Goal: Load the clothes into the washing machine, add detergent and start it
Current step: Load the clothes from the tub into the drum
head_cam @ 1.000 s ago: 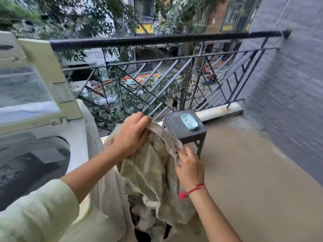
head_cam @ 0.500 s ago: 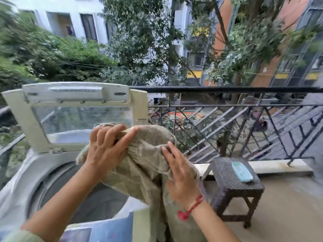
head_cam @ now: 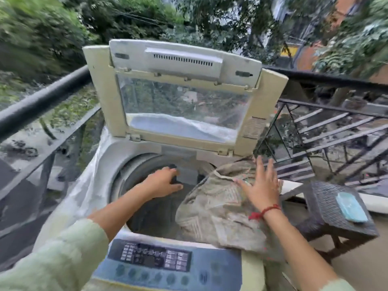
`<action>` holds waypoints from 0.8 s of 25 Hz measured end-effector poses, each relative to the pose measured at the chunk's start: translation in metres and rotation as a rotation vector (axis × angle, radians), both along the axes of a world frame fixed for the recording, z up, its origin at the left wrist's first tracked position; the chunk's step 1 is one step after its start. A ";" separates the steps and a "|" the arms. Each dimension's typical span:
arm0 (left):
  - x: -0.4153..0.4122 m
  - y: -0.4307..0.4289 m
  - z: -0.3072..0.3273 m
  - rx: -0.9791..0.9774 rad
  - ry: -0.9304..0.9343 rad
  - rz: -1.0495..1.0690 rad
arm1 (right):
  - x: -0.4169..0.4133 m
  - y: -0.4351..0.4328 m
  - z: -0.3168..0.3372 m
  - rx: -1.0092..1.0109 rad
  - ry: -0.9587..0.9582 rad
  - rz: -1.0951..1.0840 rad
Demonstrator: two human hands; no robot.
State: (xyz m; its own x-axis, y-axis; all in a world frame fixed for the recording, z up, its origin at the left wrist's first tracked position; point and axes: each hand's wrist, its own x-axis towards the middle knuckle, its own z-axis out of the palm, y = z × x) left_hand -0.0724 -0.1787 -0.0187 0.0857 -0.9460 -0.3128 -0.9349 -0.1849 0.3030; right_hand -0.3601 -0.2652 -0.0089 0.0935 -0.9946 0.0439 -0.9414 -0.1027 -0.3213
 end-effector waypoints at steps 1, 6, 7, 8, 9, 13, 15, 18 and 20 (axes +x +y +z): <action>-0.009 -0.014 -0.008 -0.036 0.028 0.016 | 0.001 -0.012 -0.007 0.112 -0.077 -0.105; -0.063 -0.072 -0.040 -0.261 0.196 -0.137 | 0.003 -0.027 -0.038 0.330 -0.519 -0.226; -0.070 -0.079 -0.038 -0.300 0.280 -0.134 | 0.005 -0.020 -0.037 0.222 -0.497 -0.296; -0.075 -0.084 -0.034 -0.325 0.376 -0.123 | 0.008 -0.009 -0.035 0.110 -0.481 -0.367; -0.078 -0.089 -0.029 -0.359 0.470 -0.114 | 0.011 0.004 -0.030 -0.018 -0.486 -0.412; -0.046 -0.097 0.016 -0.616 0.764 0.027 | 0.049 0.057 0.011 -0.510 -0.634 -0.100; -0.005 -0.095 0.041 -0.678 0.955 0.163 | 0.072 0.082 0.023 -0.621 -0.560 0.231; 0.055 -0.083 0.061 -0.542 1.178 0.300 | 0.096 0.104 0.021 -0.520 -0.237 0.658; 0.067 -0.067 0.053 -0.349 1.065 0.262 | 0.110 0.107 0.010 -0.011 0.164 0.777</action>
